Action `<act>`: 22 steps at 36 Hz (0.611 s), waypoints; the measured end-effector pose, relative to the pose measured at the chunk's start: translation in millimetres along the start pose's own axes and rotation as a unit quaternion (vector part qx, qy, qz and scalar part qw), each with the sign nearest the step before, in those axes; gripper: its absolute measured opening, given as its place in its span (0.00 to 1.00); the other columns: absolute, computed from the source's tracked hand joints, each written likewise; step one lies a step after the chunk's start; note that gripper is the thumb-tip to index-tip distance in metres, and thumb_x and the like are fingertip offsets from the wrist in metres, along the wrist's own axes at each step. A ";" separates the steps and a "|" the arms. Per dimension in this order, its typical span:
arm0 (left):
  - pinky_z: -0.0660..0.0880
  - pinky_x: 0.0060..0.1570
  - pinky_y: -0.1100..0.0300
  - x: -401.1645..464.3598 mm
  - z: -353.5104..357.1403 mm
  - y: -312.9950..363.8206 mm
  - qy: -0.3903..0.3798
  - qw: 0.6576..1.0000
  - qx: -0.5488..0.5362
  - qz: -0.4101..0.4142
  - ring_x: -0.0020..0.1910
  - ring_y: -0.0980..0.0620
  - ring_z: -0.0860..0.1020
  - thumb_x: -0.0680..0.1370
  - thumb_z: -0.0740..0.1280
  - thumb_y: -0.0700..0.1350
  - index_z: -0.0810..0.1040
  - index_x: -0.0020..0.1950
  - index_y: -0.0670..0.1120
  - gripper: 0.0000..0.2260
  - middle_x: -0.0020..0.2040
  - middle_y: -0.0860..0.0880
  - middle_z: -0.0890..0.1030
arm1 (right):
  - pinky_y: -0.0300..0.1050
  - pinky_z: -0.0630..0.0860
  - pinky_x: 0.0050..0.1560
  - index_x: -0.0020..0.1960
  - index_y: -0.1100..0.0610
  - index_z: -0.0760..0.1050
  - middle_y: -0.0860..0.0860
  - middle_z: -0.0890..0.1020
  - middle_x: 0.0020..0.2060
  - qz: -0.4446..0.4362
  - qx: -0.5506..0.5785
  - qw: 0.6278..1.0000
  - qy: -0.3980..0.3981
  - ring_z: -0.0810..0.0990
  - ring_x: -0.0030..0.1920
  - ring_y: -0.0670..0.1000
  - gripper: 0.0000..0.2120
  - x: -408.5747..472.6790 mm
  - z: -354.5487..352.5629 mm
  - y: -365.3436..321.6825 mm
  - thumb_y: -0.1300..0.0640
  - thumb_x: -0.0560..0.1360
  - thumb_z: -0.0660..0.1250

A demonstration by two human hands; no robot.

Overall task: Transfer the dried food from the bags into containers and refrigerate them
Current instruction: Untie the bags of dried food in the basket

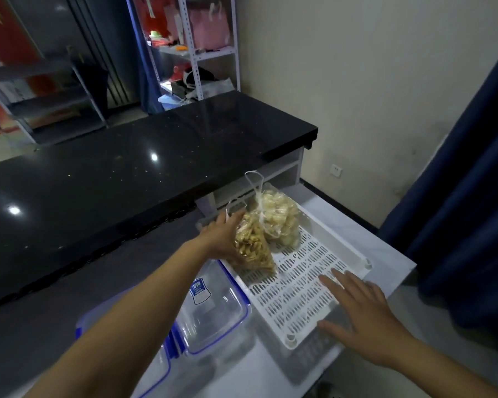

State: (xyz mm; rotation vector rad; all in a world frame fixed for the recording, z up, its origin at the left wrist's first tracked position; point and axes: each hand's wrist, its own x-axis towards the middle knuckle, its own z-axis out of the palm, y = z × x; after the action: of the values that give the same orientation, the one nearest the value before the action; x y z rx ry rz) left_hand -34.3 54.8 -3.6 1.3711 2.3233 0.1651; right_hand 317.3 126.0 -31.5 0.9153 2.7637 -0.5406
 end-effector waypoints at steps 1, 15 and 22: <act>0.59 0.71 0.35 1.0 0.8 2.0 0.002 1.000 -0.006 -0.002 0.75 0.34 0.60 0.60 0.82 0.57 0.44 0.78 0.65 0.60 0.81 0.43 0.54 | 0.51 0.34 0.77 0.68 0.30 0.25 0.38 0.33 0.76 -0.003 0.002 1.000 -0.001 0.30 0.73 0.39 0.37 0.7 -1.9 1.7 0.25 0.74 0.50; 0.73 0.64 0.47 -31.7 31.3 80.0 -0.009 1.000 0.000 -0.007 0.66 0.39 0.73 0.62 0.73 0.71 0.50 0.78 0.65 0.50 0.76 0.43 0.62 | 0.50 0.43 0.78 0.74 0.28 0.40 0.41 0.47 0.80 -0.082 0.068 0.994 0.022 0.42 0.79 0.44 0.38 36.1 -39.5 29.2 0.24 0.71 0.55; 0.76 0.60 0.55 -59.4 49.3 106.4 -0.035 0.979 -0.189 0.064 0.64 0.50 0.73 0.68 0.79 0.57 0.44 0.75 0.74 0.50 0.77 0.50 0.64 | 0.54 0.53 0.76 0.73 0.26 0.45 0.40 0.60 0.77 -0.131 0.071 0.989 0.010 0.58 0.76 0.47 0.39 52.1 -47.2 32.3 0.30 0.68 0.63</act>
State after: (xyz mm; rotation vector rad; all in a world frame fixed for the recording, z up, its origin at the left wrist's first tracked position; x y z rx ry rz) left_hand 97.0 51.7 3.9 1.3045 2.0153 0.5580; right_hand 292.9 196.8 -11.9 0.5872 2.9126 -0.7814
